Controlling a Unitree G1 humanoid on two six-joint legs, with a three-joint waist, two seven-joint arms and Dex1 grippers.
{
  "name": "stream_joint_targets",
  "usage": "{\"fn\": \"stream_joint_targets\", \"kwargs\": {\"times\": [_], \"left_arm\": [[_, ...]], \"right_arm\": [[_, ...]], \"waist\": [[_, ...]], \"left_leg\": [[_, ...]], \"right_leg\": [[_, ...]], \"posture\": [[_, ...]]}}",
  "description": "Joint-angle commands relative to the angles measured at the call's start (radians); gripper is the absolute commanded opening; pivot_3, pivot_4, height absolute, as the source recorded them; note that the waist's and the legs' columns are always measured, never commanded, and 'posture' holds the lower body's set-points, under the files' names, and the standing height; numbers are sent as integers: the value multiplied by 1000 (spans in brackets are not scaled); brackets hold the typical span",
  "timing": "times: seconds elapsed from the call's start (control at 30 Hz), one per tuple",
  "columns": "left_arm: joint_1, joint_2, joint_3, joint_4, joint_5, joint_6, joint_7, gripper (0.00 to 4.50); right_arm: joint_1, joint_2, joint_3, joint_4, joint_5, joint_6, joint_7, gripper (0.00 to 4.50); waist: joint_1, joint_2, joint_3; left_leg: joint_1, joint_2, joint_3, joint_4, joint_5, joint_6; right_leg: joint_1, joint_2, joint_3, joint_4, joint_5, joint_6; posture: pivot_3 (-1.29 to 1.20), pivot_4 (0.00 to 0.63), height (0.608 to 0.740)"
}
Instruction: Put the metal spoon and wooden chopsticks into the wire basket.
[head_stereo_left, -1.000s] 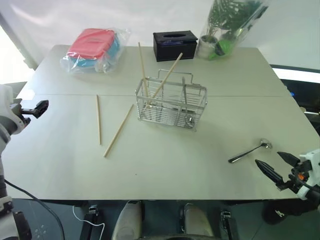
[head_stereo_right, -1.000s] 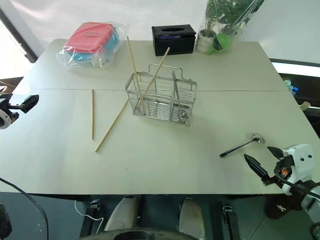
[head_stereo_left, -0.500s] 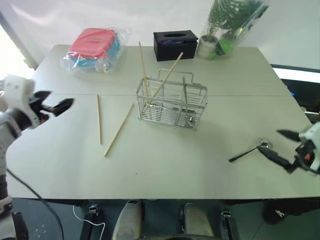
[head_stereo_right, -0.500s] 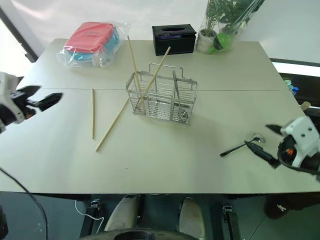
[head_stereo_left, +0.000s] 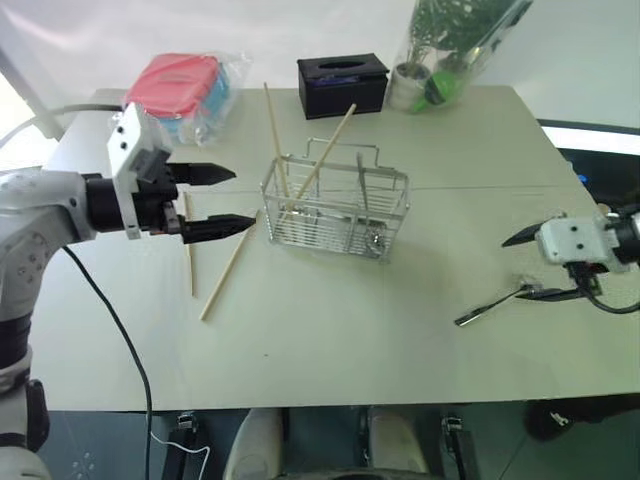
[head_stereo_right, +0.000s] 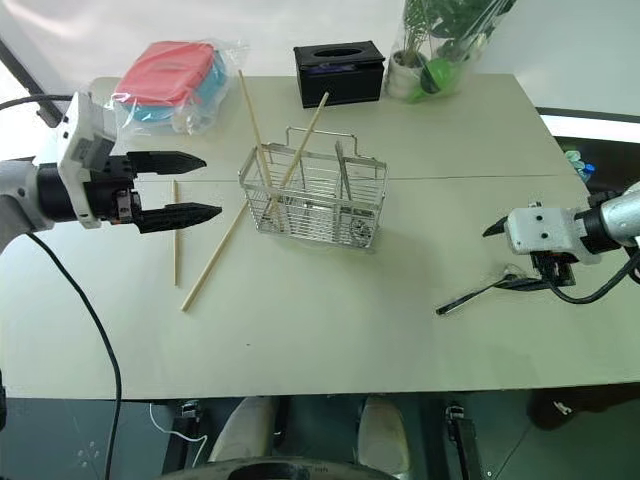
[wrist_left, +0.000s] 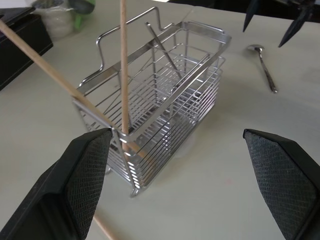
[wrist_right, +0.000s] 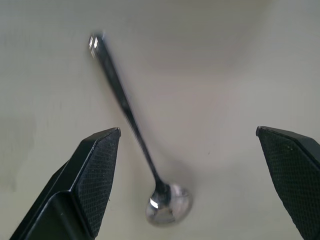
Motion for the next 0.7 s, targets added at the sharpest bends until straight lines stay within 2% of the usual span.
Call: {"fn": "stream_joint_targets", "kwargs": {"times": [0.03,0.2,0.53,0.63,0.7], "left_arm": [[-4,6,7,-46,-26,3,-12,4419],[29,12,14,-103,-62,23,-19,4419],[44,20,27,-136,-103,52,4,4419],[40,19,27,-139,-109,59,12,4500],[37,18,26,-138,-110,62,16,4500]], "right_arm": [[-120,28,84,190,-131,-200,21,4500],[-234,90,163,373,-214,-325,31,4500],[-311,161,232,547,-339,-442,-72,4500],[-309,175,227,569,-325,-438,-55,3704],[-305,178,225,572,-316,-440,-36,2711]], "waist": [[-3,1,1],[-5,2,1],[-3,2,2],[-3,2,2],[-4,2,2]], "left_leg": [[1,0,0,0,0,0],[2,0,0,1,3,-4],[7,0,0,2,3,-5],[7,0,0,2,3,-5],[7,0,0,2,3,-5]], "right_leg": [[1,0,0,0,0,0],[2,0,1,1,1,-1],[6,0,3,2,1,-2],[6,1,3,2,1,-2],[6,1,3,2,1,-2]], "posture": [[0,150,709],[0,150,709],[0,150,709],[0,150,709],[0,150,709]]}}
